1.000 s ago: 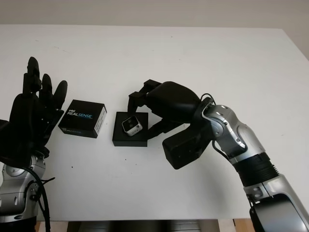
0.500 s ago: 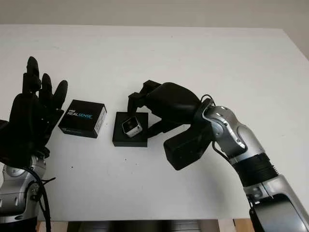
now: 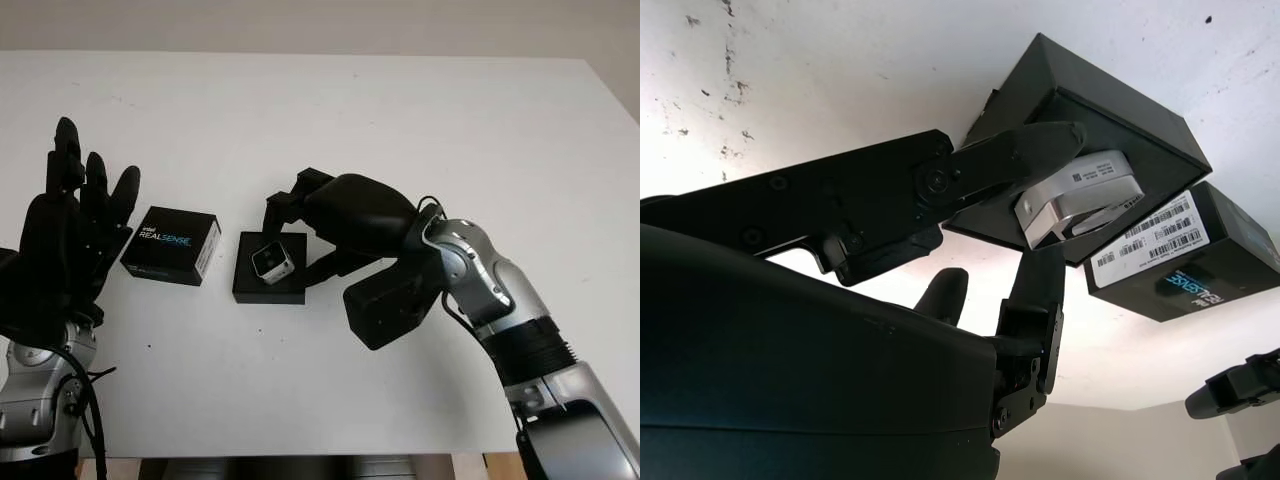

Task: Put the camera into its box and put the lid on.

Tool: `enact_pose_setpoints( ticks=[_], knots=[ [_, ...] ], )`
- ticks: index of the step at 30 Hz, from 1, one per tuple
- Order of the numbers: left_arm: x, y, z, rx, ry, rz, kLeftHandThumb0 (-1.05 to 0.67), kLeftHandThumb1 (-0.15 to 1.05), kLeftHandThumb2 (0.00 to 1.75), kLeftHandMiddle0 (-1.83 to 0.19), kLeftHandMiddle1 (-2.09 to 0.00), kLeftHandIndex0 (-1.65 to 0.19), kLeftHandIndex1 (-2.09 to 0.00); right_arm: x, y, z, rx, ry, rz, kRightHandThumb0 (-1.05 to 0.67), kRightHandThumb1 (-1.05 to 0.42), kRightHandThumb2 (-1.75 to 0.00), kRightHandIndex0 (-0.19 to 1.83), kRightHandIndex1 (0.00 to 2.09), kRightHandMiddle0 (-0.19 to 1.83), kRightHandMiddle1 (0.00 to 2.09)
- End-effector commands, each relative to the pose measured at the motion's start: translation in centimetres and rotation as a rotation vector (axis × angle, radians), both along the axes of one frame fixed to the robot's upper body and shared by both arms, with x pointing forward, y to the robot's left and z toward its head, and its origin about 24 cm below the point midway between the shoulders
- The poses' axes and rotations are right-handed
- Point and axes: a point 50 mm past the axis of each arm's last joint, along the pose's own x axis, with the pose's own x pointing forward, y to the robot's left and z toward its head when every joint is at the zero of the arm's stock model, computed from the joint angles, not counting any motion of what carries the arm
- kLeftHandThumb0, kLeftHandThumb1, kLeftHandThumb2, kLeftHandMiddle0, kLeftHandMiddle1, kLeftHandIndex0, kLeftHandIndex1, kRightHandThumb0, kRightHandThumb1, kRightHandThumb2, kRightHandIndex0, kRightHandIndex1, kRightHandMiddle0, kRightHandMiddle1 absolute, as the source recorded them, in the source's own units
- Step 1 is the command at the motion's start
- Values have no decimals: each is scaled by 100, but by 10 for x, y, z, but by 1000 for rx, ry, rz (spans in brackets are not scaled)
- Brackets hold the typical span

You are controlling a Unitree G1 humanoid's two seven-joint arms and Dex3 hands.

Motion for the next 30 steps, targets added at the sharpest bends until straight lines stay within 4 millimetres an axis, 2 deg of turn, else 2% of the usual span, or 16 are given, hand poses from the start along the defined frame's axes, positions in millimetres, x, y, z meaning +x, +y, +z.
enact_pose_setpoints(
  ticks=[1,9,17,30],
  knots=[
    [-3,0,2,15,-15,8,-49,105,29,13,-5,14,-5,-3,4,-6,4,24,26,-52,-104,-6,-8,129,32,154],
    [-3,0,2,11,-16,8,-49,105,29,13,-5,15,-5,-4,5,-9,12,21,24,-46,-105,-7,-6,130,36,163],
    [-3,0,1,13,-15,7,-50,105,29,13,-5,15,-5,-5,5,-9,18,11,32,-45,-104,-5,-6,133,32,168],
    [-3,0,1,12,-14,9,-50,105,29,13,-5,15,-5,-7,4,-15,33,23,51,-43,-101,-5,-6,136,32,168]
  ],
)
